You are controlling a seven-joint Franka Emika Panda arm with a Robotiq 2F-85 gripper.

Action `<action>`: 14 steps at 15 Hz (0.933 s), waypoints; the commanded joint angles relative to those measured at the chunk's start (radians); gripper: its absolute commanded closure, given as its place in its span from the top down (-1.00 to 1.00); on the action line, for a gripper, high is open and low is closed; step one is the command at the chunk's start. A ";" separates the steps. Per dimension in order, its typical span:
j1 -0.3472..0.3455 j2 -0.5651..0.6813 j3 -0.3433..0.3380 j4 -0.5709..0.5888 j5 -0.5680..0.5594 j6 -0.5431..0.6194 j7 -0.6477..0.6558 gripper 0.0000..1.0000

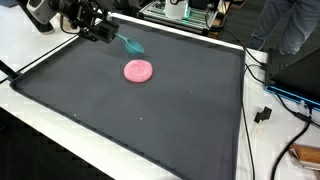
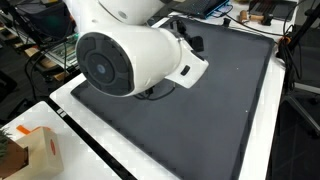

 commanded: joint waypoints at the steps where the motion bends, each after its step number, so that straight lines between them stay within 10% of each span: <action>1: -0.007 0.038 -0.002 0.036 0.033 -0.026 -0.015 -0.50; 14: 0.014 -0.010 -0.009 0.023 0.040 -0.012 0.016 -0.50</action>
